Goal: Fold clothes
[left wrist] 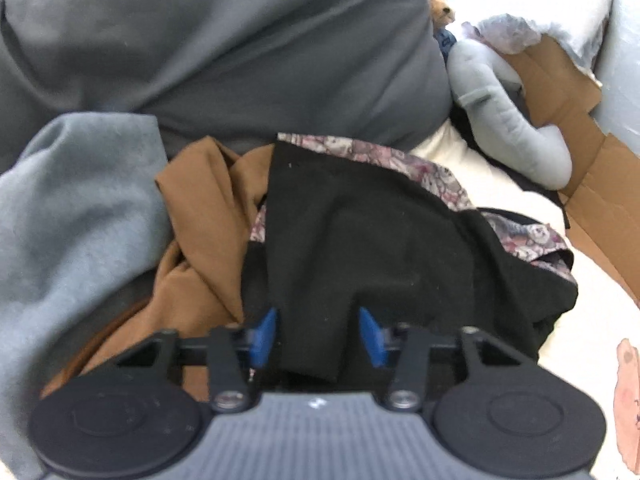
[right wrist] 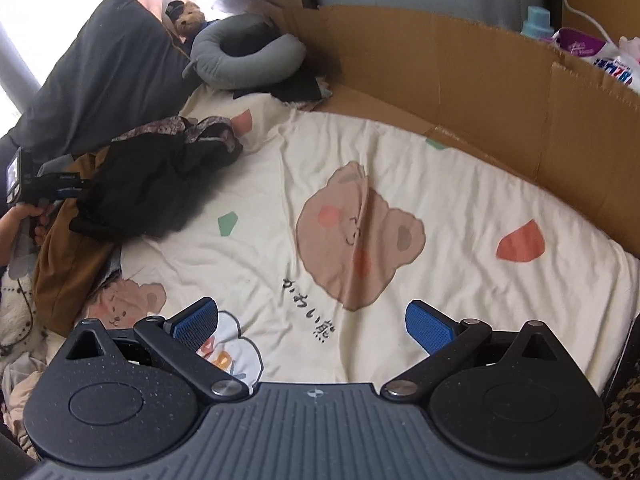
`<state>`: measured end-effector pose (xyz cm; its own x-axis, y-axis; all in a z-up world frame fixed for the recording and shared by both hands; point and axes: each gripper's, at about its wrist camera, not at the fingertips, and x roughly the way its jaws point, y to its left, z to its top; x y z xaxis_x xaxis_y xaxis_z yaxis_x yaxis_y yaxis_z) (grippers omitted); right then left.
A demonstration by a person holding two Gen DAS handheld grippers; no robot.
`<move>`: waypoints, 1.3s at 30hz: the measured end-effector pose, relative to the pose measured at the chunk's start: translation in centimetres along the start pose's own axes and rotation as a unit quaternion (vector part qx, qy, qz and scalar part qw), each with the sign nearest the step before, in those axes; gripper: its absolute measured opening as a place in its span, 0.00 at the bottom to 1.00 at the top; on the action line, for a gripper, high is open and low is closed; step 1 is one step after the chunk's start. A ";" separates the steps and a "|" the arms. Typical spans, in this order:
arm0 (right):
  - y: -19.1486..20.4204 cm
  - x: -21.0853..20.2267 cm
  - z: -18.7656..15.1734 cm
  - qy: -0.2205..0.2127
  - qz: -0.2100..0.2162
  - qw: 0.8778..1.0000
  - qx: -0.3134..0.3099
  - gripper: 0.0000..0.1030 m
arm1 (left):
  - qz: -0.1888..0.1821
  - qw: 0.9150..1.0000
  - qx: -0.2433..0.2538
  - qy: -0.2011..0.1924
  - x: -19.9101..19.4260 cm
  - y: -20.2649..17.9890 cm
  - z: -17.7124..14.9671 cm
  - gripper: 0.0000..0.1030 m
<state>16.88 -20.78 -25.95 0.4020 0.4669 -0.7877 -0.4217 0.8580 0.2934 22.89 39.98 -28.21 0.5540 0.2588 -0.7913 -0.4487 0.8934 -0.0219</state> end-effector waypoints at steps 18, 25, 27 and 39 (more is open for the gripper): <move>-0.1 1.5 -0.5 0.024 0.015 0.999 0.015 1.00 | -0.112 0.993 0.045 -0.014 -6.0 -7.0 -3.6 0.02; -0.1 2.1 -0.7 0.011 0.023 0.999 0.032 1.00 | -0.160 0.985 0.059 0.008 -8.5 -9.9 -6.3 0.02; -0.1 2.2 -0.8 0.009 0.025 0.999 0.035 1.00 | -0.173 0.982 0.067 0.013 -9.1 -10.7 -7.2 0.02; -0.3 2.0 -1.8 0.019 0.034 0.998 0.044 1.00 | -0.238 0.968 0.076 0.024 -11.2 -14.7 -11.3 0.02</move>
